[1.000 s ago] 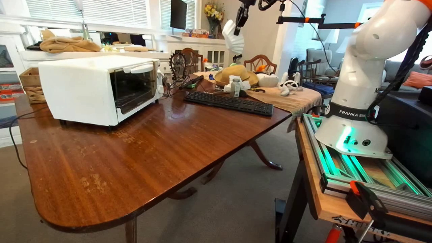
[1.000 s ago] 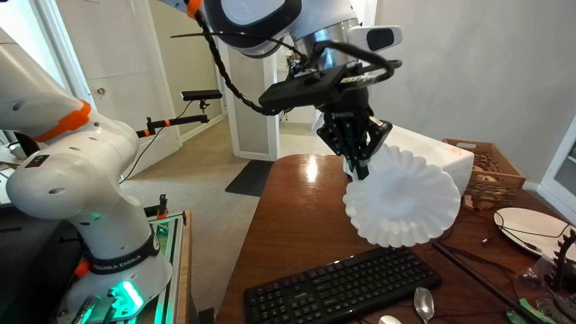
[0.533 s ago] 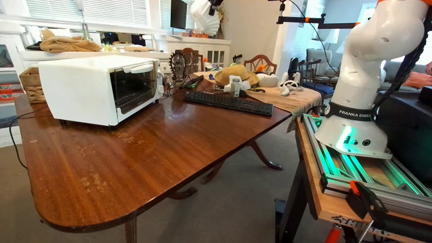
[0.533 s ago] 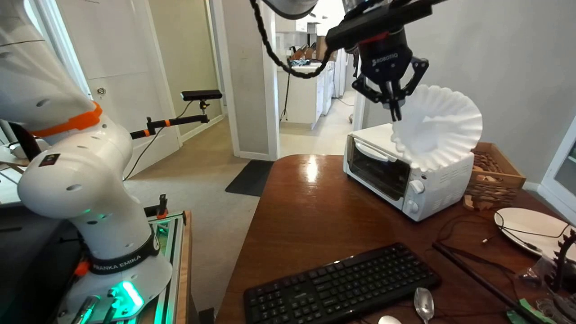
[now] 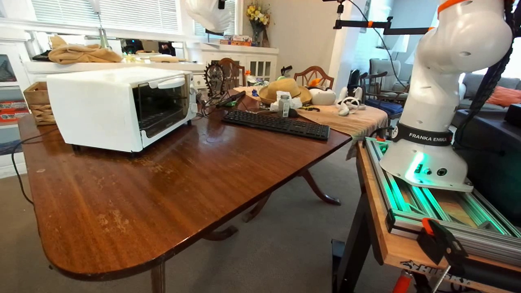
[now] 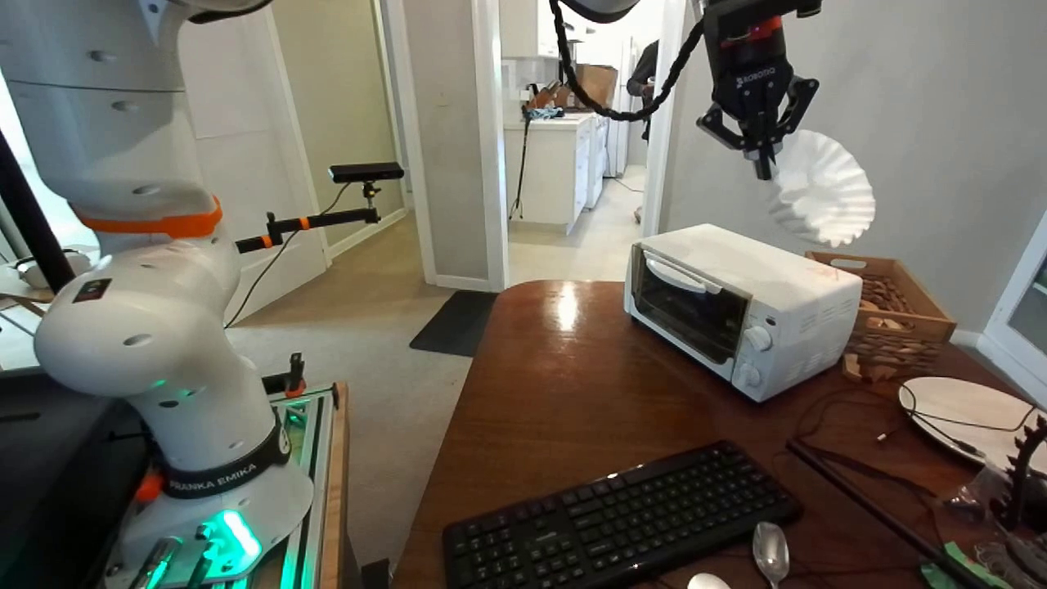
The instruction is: Put the white paper plate and the glass container on the microwave
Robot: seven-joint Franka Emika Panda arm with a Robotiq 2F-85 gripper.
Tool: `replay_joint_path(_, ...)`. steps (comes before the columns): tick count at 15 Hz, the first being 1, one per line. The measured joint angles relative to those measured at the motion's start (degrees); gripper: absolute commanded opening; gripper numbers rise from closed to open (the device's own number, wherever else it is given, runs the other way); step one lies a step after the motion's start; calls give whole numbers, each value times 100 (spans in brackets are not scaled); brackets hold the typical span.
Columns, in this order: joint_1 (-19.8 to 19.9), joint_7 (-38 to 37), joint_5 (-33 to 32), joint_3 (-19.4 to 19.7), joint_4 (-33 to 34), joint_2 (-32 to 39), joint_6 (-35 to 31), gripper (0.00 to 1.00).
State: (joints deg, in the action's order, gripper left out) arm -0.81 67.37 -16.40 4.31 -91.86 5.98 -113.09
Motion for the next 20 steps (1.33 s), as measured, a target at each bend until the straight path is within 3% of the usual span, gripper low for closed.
replay_joint_path(6,-97,523,-1068,-316,1663,1175,559,1)
replay_joint_path(14,-154,781,-1108,-460,1961,1448,609,0)
replay_joint_path(20,-928,875,-1311,-736,2923,2749,584,0)
